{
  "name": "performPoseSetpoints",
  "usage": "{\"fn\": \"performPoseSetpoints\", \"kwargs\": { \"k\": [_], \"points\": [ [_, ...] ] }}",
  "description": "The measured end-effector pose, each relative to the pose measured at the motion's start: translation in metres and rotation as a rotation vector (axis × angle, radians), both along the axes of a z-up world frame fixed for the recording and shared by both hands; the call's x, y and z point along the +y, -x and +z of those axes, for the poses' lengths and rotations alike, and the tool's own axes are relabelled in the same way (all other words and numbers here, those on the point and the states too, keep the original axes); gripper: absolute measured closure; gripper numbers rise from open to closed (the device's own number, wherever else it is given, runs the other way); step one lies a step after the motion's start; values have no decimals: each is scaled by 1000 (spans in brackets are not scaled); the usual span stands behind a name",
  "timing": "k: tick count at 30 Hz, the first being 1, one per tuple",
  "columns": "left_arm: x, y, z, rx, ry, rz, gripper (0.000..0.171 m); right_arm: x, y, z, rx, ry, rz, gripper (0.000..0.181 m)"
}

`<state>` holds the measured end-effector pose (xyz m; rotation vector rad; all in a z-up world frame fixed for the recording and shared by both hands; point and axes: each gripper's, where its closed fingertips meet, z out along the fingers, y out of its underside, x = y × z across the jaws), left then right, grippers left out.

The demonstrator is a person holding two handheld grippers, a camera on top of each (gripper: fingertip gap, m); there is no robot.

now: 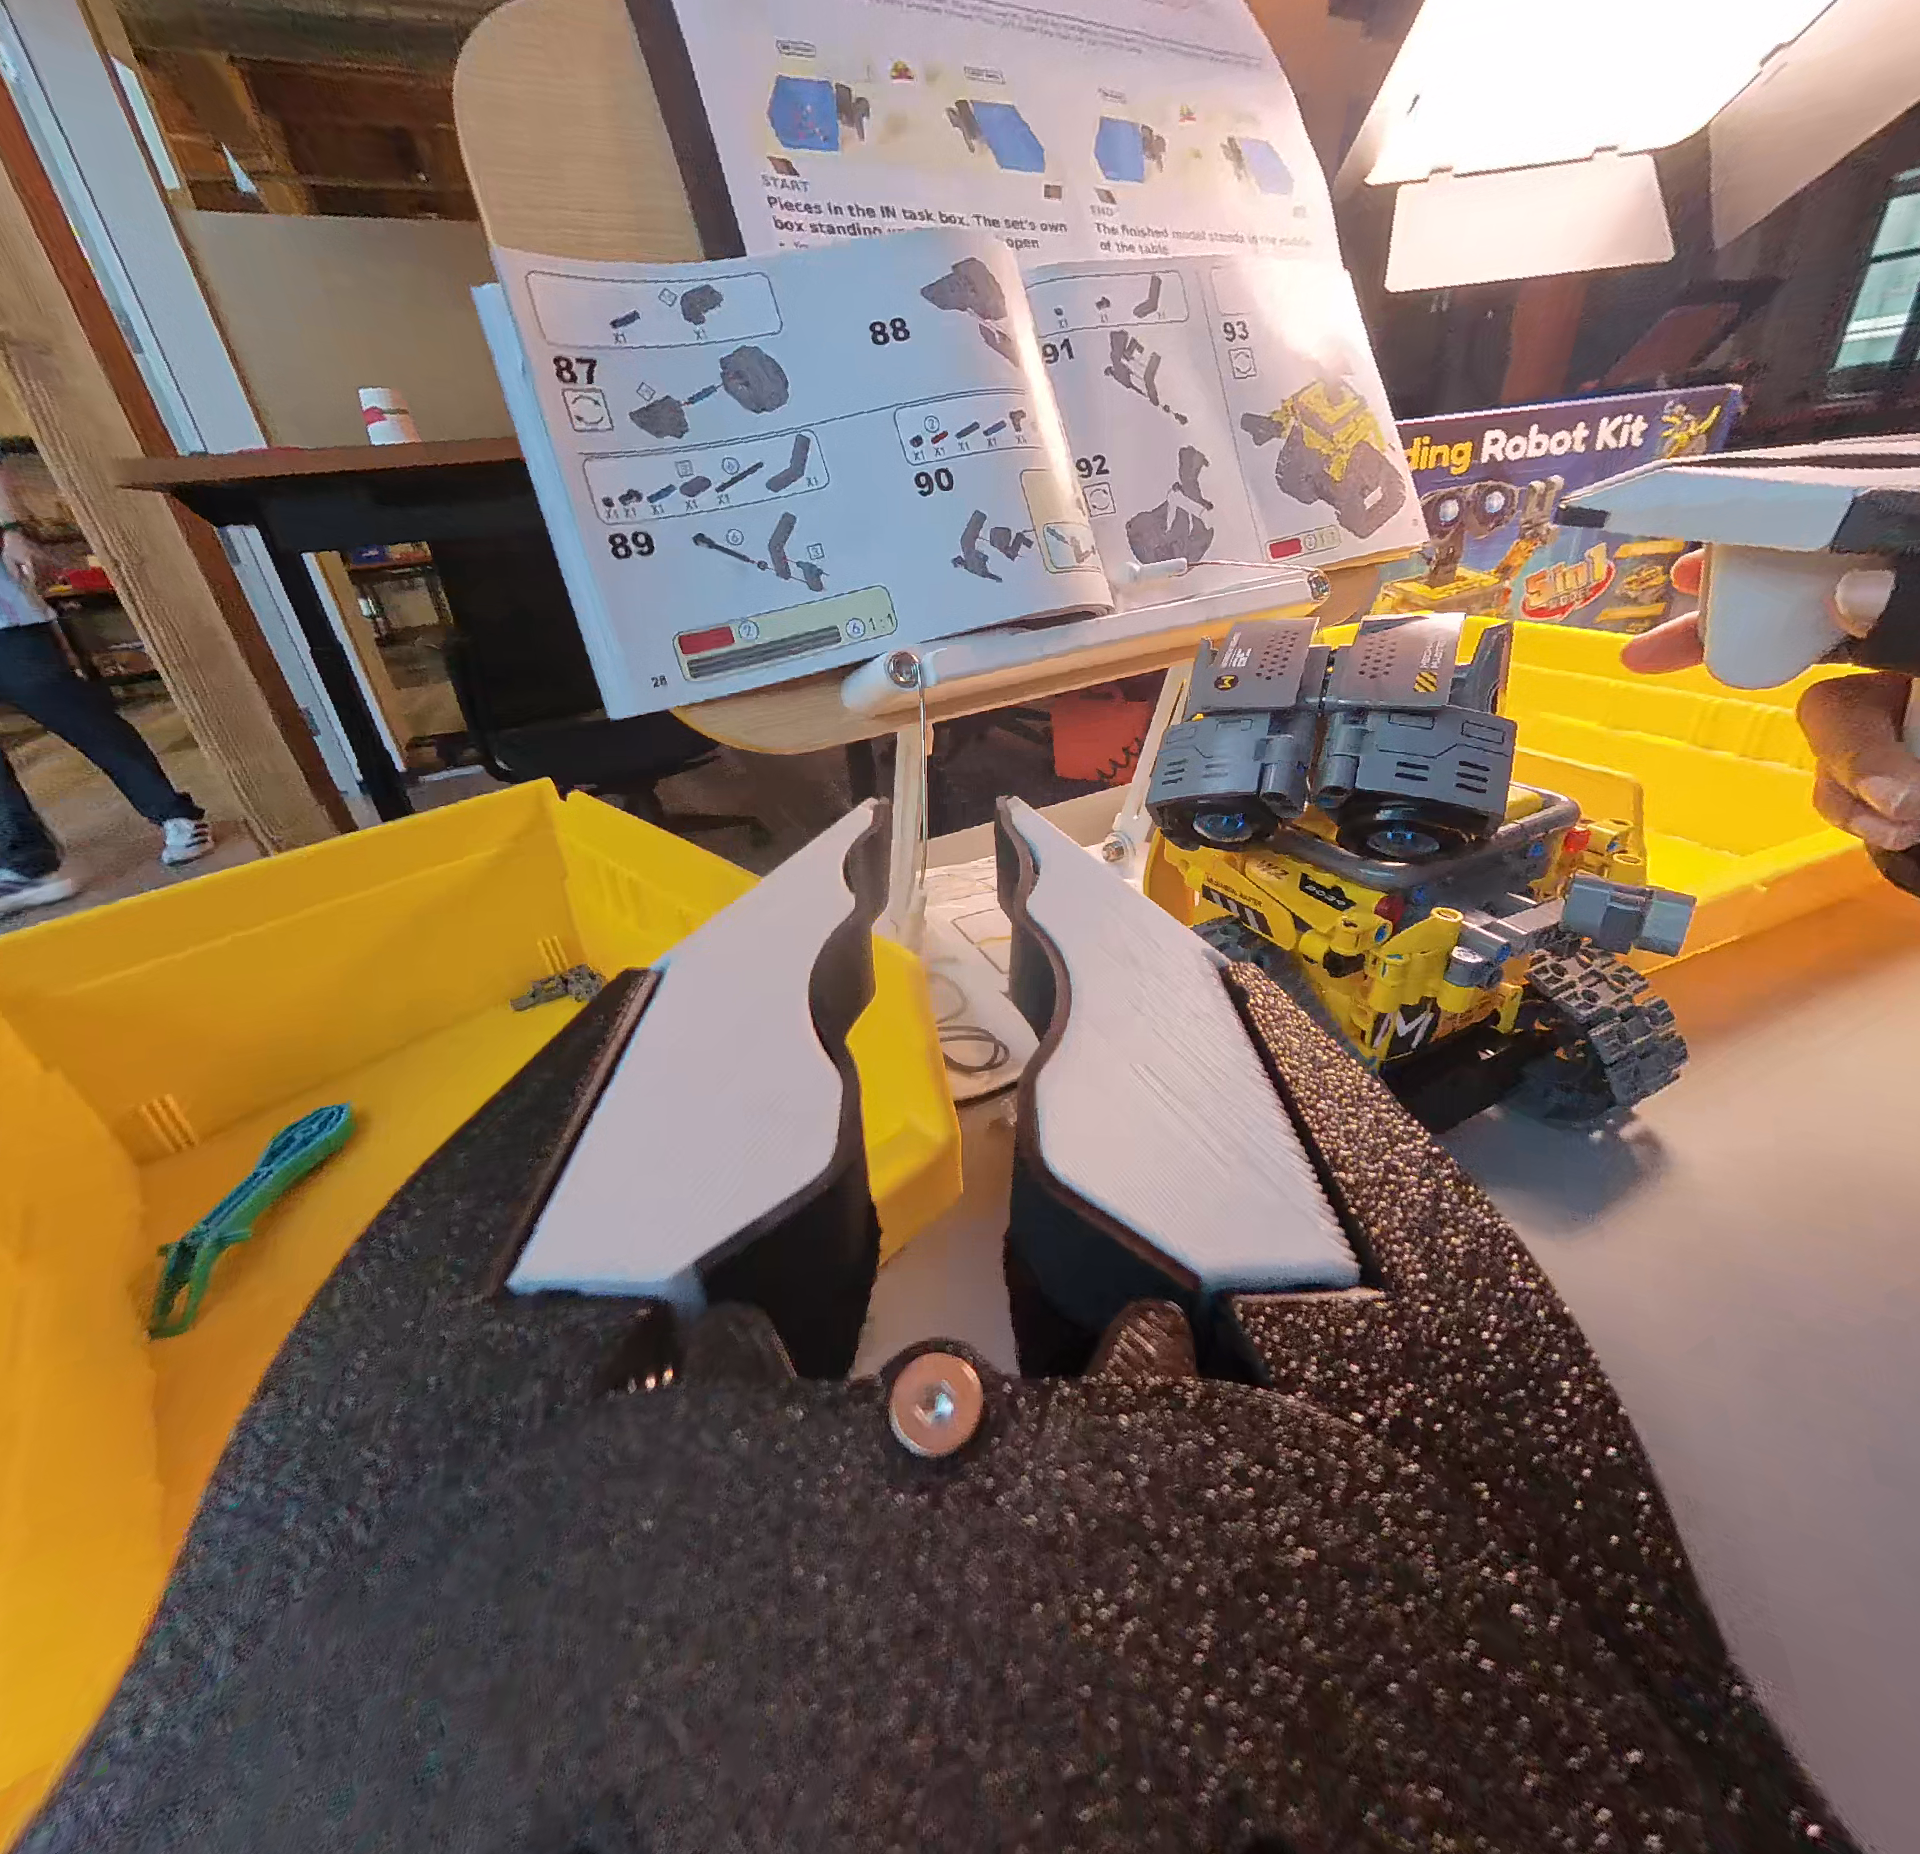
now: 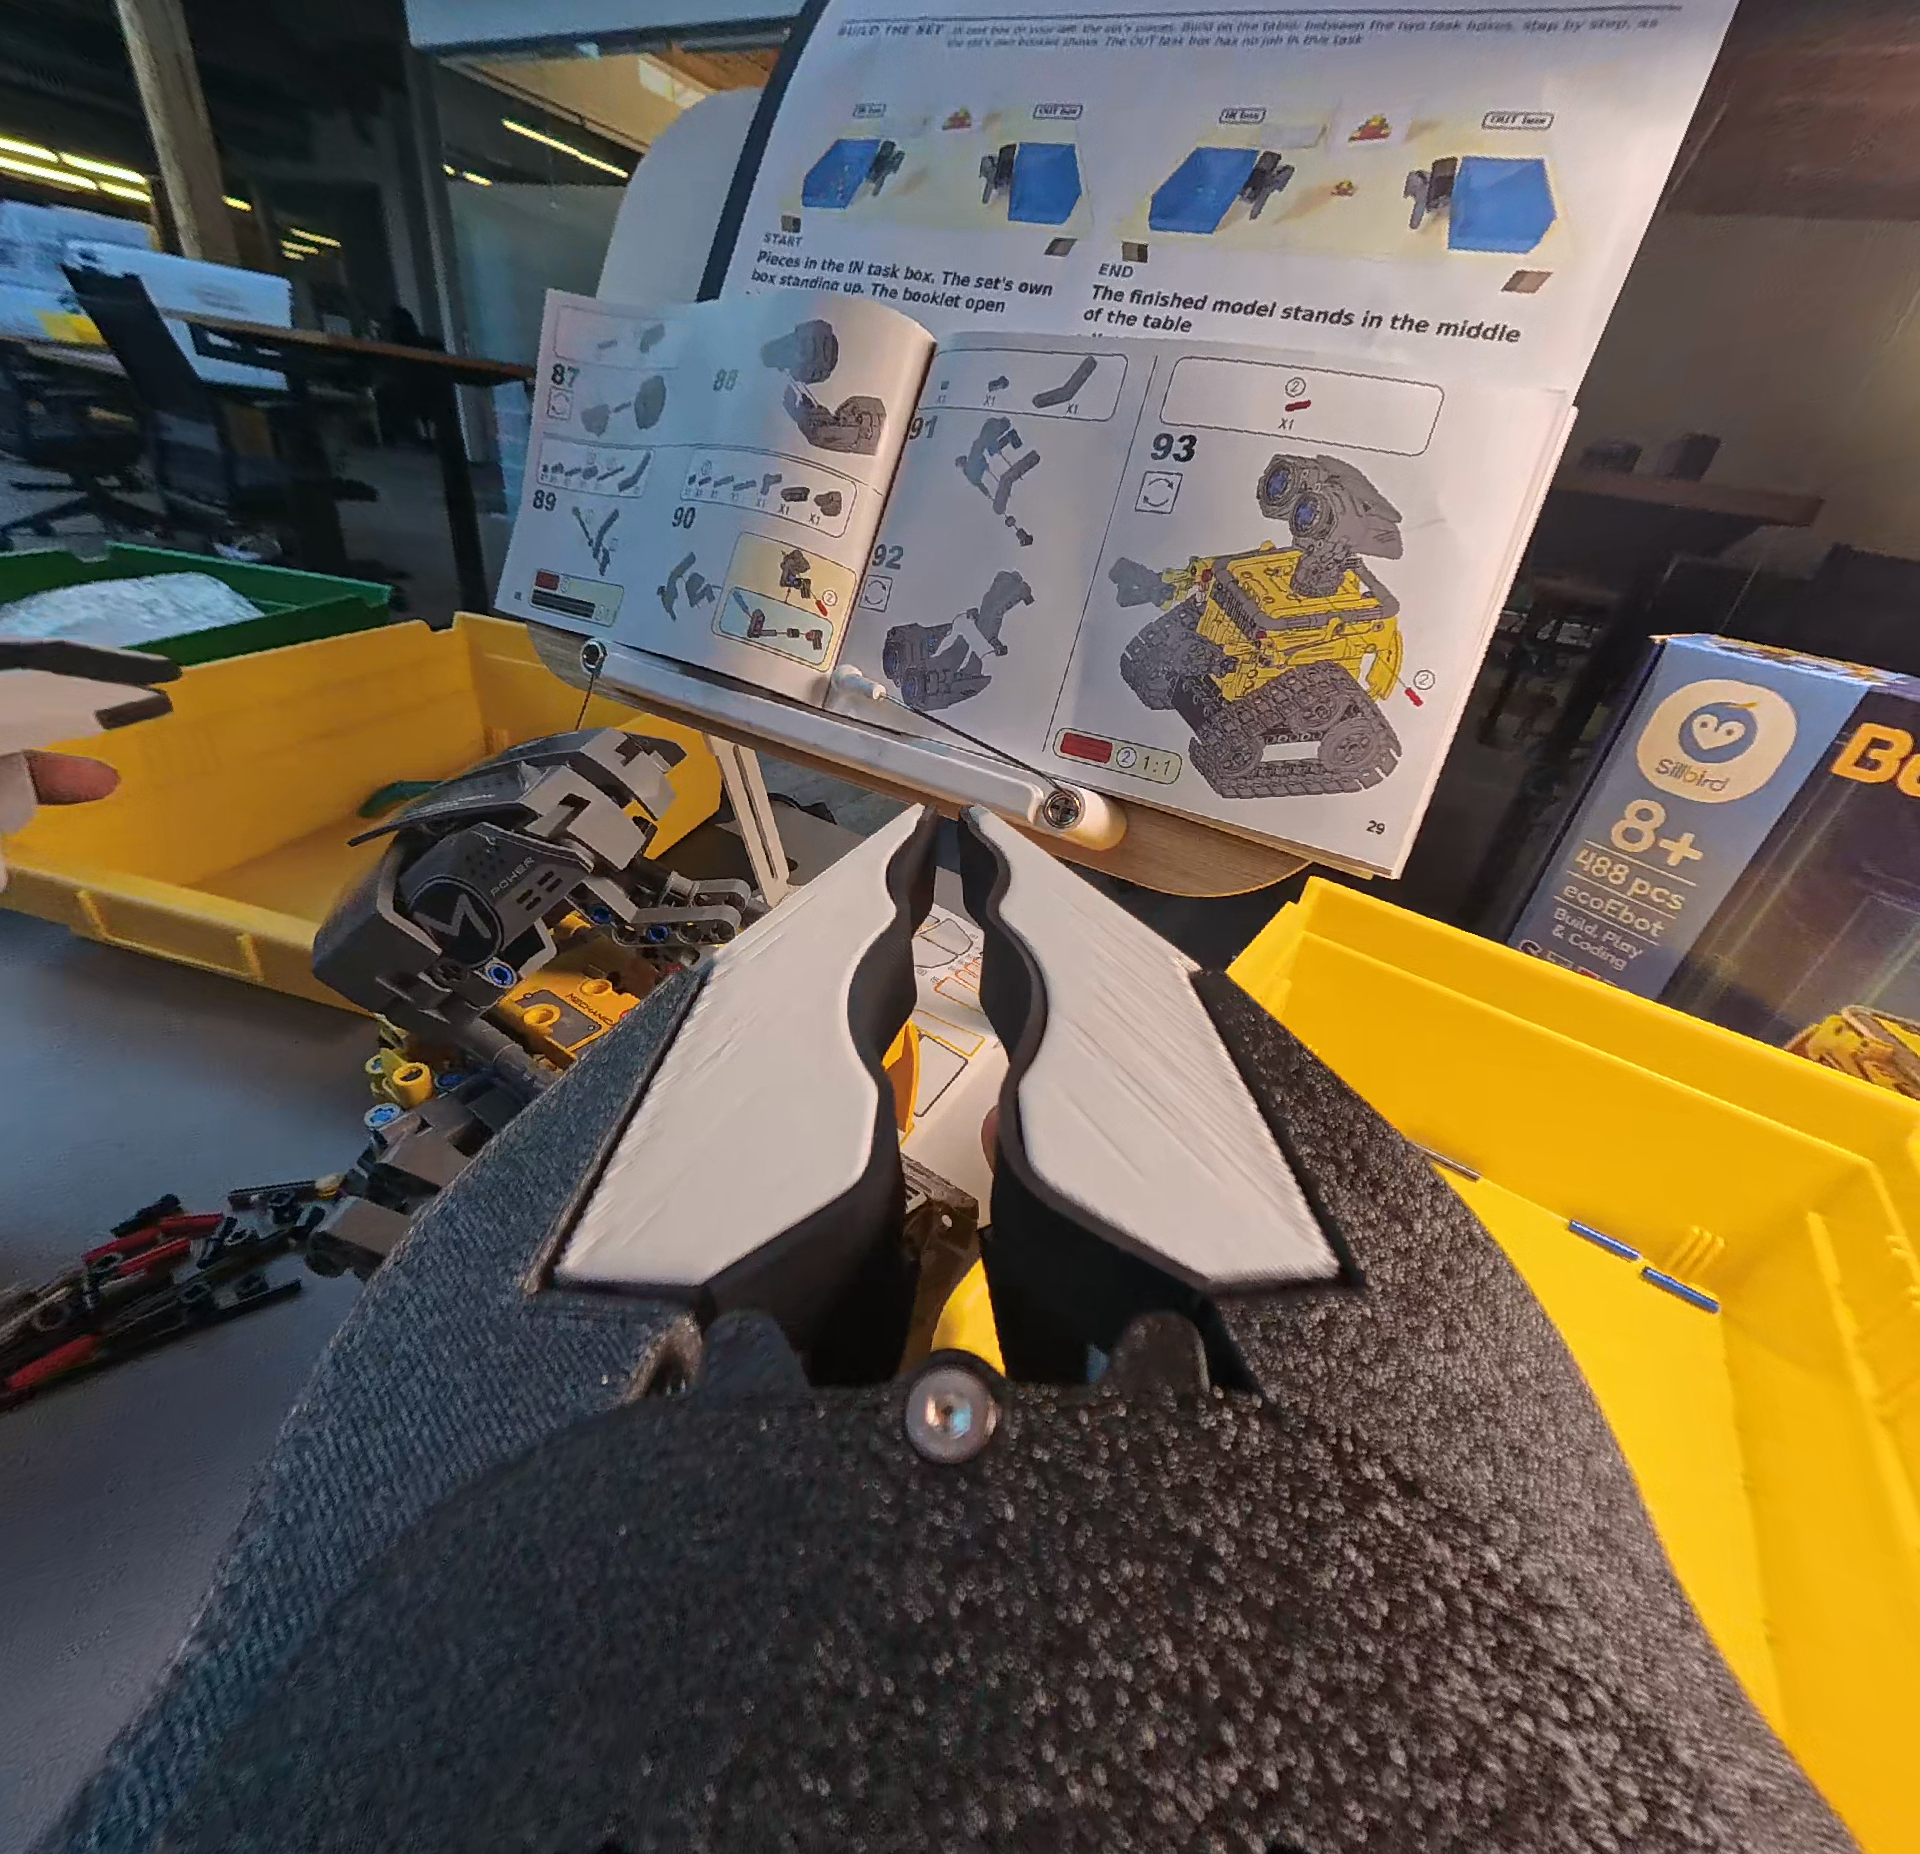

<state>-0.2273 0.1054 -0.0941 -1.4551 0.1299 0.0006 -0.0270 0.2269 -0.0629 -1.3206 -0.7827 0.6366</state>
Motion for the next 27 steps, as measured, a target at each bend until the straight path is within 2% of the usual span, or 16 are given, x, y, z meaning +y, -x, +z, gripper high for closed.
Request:
{"fn": "performPoseSetpoints", "kwargs": {
  "k": [4, 8, 13, 16, 27],
  "points": [
    [10, -2, 9, 5, -9, -3, 159, 1, 2, -6, -12, 20, 2, 177],
    [8, -5, 3, 19, 6, -19, 163, 8, -1, -13, -31, 36, -24, 173],
    [-2, -2, 4, -33, -15, -19, 162, 17, -10, -13, -36, 50, -55, 169],
    [-1, 0, -8, -50, 18, -11, 158, 23, -13, -12, -36, 45, -69, 169],
    [-1, 0, -32, -98, 91, -30, 153, 99, 4, 35, -20, -13, -104, 173]
  ]
}}
